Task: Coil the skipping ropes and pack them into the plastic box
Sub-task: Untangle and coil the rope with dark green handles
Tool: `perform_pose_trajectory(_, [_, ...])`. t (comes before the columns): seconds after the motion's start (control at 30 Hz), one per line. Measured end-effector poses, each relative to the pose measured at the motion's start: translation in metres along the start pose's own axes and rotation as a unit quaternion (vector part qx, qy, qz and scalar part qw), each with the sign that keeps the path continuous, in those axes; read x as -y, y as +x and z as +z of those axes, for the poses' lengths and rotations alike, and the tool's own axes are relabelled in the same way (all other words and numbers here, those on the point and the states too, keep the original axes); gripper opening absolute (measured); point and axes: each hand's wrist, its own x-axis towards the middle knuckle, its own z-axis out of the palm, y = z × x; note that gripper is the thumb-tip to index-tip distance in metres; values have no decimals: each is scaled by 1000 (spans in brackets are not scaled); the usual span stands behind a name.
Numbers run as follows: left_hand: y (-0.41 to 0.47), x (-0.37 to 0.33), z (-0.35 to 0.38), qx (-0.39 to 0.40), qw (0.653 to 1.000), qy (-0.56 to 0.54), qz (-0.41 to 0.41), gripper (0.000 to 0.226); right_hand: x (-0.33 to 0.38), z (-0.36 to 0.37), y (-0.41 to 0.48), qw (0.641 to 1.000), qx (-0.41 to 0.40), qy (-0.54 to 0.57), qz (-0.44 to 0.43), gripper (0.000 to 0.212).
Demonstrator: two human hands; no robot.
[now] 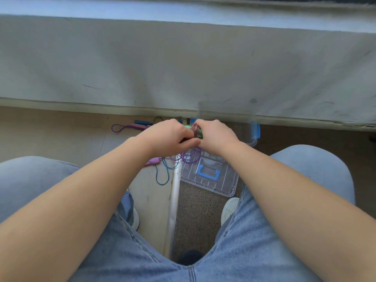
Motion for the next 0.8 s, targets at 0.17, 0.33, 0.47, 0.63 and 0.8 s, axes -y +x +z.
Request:
perform_pose_trajectory(0.17, [2,14,-10,-74,996,13,-46,58,12,1,-8,984,79,-37,-158,11])
perform_pose_trajectory(0.33, [-2,23,-4,-73,966,-123,-215,59,18,0,-13,973,8,146,-179,12])
perform_pose_trajectory(0.47, [-4,22,1,-29,956,-119,-267,47,17,-5,-8,958,-84,258,-92,15])
perform_pose_trajectory(0.63, [-1,6,5,-4,962,-135,-238,51,5,-2,-1,965,-104,240,13,46])
perform_pose_trajectory(0.8, [-3,7,4,54,993,-35,-97,42,2,0,1,984,-78,146,64,32])
